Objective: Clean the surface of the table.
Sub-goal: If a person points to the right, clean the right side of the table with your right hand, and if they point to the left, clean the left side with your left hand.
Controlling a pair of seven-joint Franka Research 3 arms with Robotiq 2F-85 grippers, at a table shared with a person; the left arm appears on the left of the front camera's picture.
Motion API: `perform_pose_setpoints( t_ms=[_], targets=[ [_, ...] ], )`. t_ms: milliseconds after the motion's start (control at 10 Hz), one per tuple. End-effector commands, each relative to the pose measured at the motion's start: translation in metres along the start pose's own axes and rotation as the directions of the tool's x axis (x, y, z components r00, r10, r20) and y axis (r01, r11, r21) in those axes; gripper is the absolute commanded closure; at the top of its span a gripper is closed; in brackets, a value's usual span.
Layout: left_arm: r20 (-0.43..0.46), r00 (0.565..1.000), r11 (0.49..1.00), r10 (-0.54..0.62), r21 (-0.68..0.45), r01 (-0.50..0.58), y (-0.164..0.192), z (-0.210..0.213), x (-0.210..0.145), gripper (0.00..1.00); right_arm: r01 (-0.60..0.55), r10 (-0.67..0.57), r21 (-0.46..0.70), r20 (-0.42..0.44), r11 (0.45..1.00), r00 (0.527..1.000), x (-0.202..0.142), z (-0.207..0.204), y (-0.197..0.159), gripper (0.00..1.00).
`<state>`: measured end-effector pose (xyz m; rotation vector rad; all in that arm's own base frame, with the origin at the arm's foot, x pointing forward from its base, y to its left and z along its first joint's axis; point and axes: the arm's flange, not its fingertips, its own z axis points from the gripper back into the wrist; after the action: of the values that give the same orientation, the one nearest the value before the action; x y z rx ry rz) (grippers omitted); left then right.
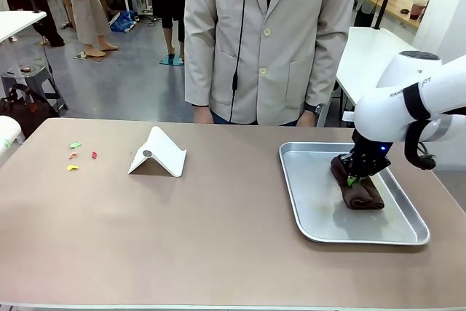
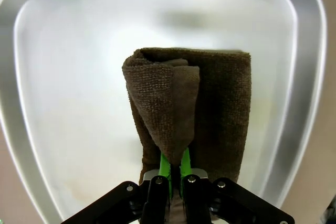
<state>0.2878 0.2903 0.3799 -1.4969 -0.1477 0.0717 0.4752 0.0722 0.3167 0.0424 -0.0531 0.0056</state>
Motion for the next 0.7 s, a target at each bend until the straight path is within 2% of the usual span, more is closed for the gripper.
perform_pose_setpoints(
  t_ms=[0, 400, 600],
  targets=[
    [-0.004, 1.000, 1.000, -0.012, 0.001, 0.012, -0.003, 0.000, -0.002, 0.98, 0.069, -0.069, -0.030, -0.008, 0.997, 0.998, -0.007, -0.005, -0.021, 0.93],
    [-0.004, 1.000, 1.000, -0.012, 0.001, 0.012, -0.003, 0.000, -0.002, 0.98, 0.131, -0.131, 0.021, 0.009, 0.991, 0.991, -0.009, 0.001, -0.044, 0.93],
    [-0.004, 1.000, 1.000, -0.012, 0.001, 0.012, -0.003, 0.000, -0.002, 0.98, 0.124, -0.125, 0.066, 0.018, 0.990, 0.992, -0.010, 0.005, -0.046, 0.93]
  ],
)
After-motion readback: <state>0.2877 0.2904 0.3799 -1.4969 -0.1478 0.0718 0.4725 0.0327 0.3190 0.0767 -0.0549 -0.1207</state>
